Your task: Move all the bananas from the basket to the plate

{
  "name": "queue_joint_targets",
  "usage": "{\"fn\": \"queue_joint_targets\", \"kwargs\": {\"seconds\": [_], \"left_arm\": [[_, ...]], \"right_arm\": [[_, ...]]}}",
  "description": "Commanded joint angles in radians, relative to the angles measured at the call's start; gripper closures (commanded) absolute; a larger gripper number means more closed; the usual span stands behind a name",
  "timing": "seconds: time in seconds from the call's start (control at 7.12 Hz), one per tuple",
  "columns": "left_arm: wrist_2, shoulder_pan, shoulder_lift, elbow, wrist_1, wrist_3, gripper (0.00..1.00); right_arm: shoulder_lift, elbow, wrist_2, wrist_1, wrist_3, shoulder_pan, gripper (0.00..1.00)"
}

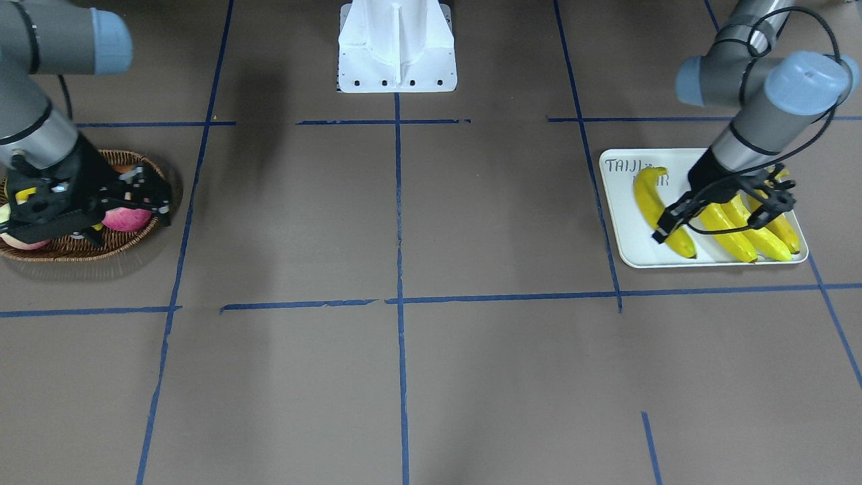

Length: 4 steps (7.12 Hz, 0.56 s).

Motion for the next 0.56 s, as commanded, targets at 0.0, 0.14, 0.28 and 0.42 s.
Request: {"fn": "queue_joint_targets", "kwargs": {"seconds": [0.0,0.14,0.28,0.42], "left_arm": [[0.008,-0.012,0.091,0.021,-0.003,0.088,1.00],[0.008,-0.010,0.085,0.034,-0.003,0.079,0.98],[0.016,-0.006,0.071,0.035,0.002,0.055,0.97],[0.018,-0.004,0.054,0.041,0.005,0.019,0.97]], "right_arm": [[-0.035,-0.004,0.026,0.003,-0.069,0.024,0.01],[-0.037,-0.003,0.026,0.005,-0.068,0.024,0.01],[-0.038,-0.004,0.026,0.005,-0.069,0.024,0.01],[-0.037,-0.004,0.026,0.005,-0.069,0.024,0.01]]}}
